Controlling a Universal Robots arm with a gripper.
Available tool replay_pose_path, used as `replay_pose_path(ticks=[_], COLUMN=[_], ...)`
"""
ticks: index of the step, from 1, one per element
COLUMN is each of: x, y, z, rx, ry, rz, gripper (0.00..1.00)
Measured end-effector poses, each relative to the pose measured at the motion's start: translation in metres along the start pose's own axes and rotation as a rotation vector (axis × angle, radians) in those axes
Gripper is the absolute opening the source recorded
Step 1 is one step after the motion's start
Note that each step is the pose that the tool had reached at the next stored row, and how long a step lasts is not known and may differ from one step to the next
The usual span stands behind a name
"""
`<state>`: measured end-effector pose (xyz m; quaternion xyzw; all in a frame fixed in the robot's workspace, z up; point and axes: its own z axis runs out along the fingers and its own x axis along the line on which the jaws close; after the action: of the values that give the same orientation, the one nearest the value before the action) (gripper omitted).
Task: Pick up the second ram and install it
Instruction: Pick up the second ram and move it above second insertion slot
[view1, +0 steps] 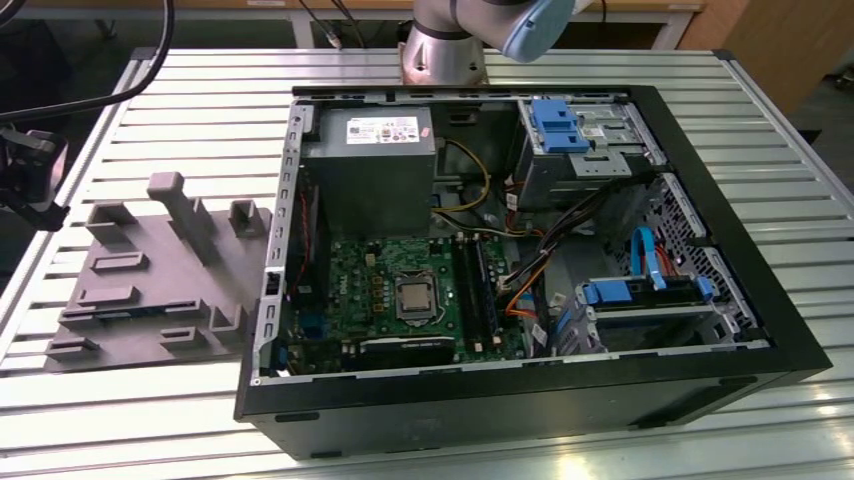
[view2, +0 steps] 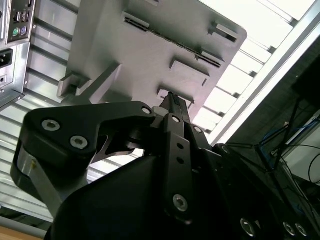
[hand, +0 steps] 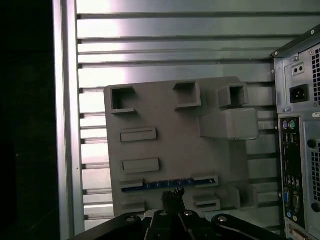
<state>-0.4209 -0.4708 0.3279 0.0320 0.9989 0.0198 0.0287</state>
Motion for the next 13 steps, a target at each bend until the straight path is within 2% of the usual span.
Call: replay_pose_path(ticks=[13], x=[0.0000], y=[0.0000], z=[0.0000], rx=[-0.0027], ry=[0.0019], rz=[-0.047], gripper=[0.11])
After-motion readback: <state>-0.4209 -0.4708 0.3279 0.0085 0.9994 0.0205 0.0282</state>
